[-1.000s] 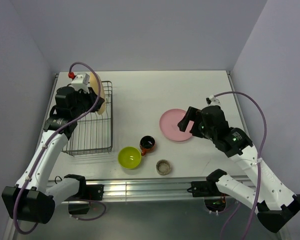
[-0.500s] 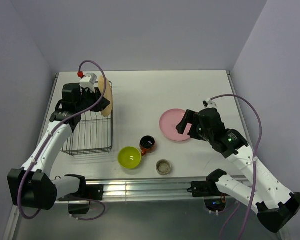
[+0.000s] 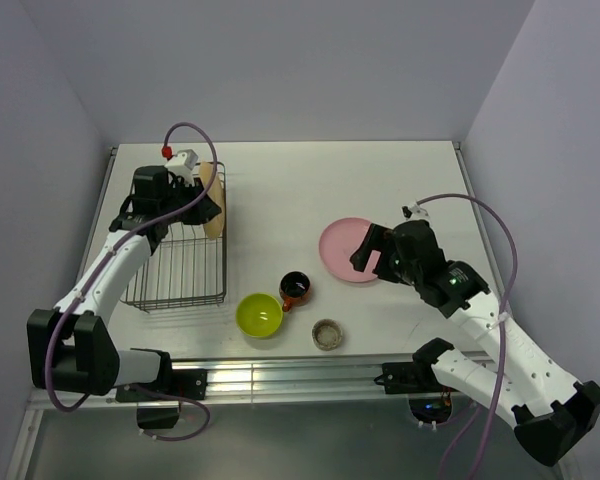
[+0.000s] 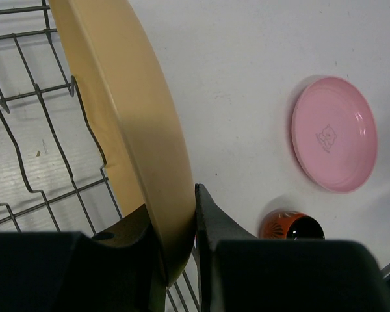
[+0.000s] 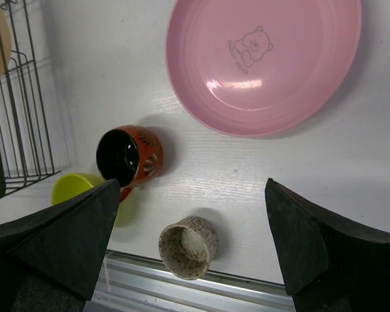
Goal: Load the mixed dishes into the dish rack
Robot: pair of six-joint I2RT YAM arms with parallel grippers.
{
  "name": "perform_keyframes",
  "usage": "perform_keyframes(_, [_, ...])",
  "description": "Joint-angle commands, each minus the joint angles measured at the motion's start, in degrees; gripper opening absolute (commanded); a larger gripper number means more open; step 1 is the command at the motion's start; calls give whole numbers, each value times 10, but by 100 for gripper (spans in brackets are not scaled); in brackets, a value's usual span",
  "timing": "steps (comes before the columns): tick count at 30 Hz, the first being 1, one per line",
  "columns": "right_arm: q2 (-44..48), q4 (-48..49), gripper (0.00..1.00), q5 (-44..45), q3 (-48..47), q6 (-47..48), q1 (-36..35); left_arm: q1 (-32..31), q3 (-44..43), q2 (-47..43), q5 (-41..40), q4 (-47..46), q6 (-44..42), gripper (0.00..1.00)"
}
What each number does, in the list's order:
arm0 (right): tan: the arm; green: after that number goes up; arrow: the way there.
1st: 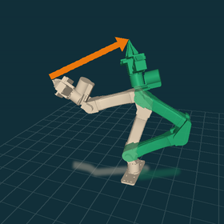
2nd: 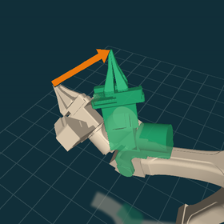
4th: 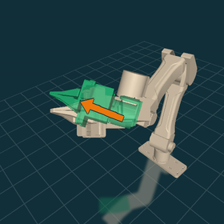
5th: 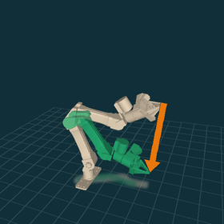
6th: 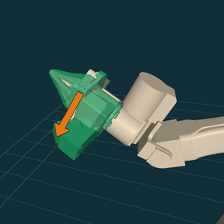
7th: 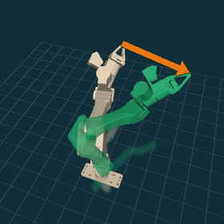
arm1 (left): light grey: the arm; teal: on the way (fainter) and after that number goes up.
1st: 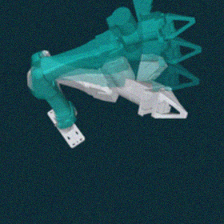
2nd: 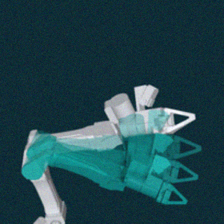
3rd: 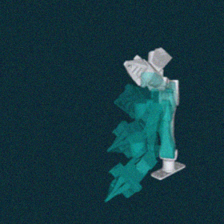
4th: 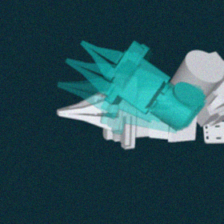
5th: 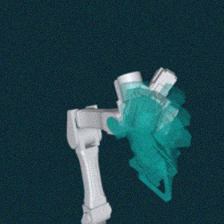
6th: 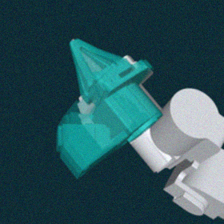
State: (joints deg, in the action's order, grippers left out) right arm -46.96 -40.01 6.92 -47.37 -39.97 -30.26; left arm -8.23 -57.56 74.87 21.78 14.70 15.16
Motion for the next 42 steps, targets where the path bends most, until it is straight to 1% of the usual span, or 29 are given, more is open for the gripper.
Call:
perform_keyframes(1, [-4, 35, 100, -11, 25, -5, 5, 1, -26, 9, -1, -7, 21, 9])
perform_keyframes(7, [-6, 58, 100, -17, 47, -14, 6, 1, -45, 27, 3, 1, 44, 11])
perform_keyframes(10, [-9, 58, 100, -11, 50, -15, 7, 1, -58, 36, -10, 11, 50, 23])
perform_keyframes(11, [-9, 58, 100, -9, 51, -17, 7, 1, -61, 38, -13, 13, 52, 32])
perform_keyframes(14, [-18, 59, 100, -9, 53, -25, 9, 1, -69, 47, -17, 19, 60, 46])
perform_keyframes(16, [-23, 59, 100, -9, 52, -27, 10, 1, -74, 55, -18, 24, 62, 50])
perform_keyframes(17, [-24, 60, 100, -9, 52, -27, 10, 1, -78, 58, -21, 28, 63, 53])
perform_keyframes(19, [-25, 60, 100, -8, 51, -27, 10, 1, -77, 60, -24, 28, 65, 56])
perform_keyframes(20, [-24, 60, 100, -8, 51, -27, 10, 1, -76, 58, -27, 28, 66, 59])
perform_keyframes(24, [-22, 63, 100, -9, 55, -27, 11, 1, -70, 53, -50, 25, 68, 63])
perform_keyframes(28, [-21, 64, 100, -10, 60, -29, 11, 1, -68, 55, -57, 27, 68, 62])
perform_keyframes(31, [-21, 65, 100, -12, 62, -29, 11, 2, -66, 55, -68, 29, 70, 58])
perform_keyframes(33, [-18, 65, 100, -11, 64, -29, 11, 2, -64, 52, -69, 26, 69, 47])
perform_keyframes(34, [-17, 65, 100, -12, 65, -29, 11, 2, -66, 52, -69, 28, 68, 37])
perform_keyframes(36, [-16, 65, 100, -13, 65, -29, 11, 4, -71, 55, -72, 35, 63, 30])
perform_keyframes(37, [-16, 65, 100, -13, 66, -29, 10, 6, -76, 57, -72, 42, 59, 22])
perform_keyframes(39, [-12, 65, 100, -13, 68, -28, 10, 11, -82, 61, -67, 48, 57, 16])
perform_keyframes(40, [-10, 64, 100, -11, 67, -28, 11, 14, -84, 62, -65, 49, 55, 8])
perform_keyframes(41, [-9, 63, 100, -10, 68, -28, 11, 18, -86, 61, -62, 50, 56, 3])
perform_keyframes(42, [-8, 63, 100, -9, 69, -28, 11, 20, -89, 61, -62, 52, 55, 0])
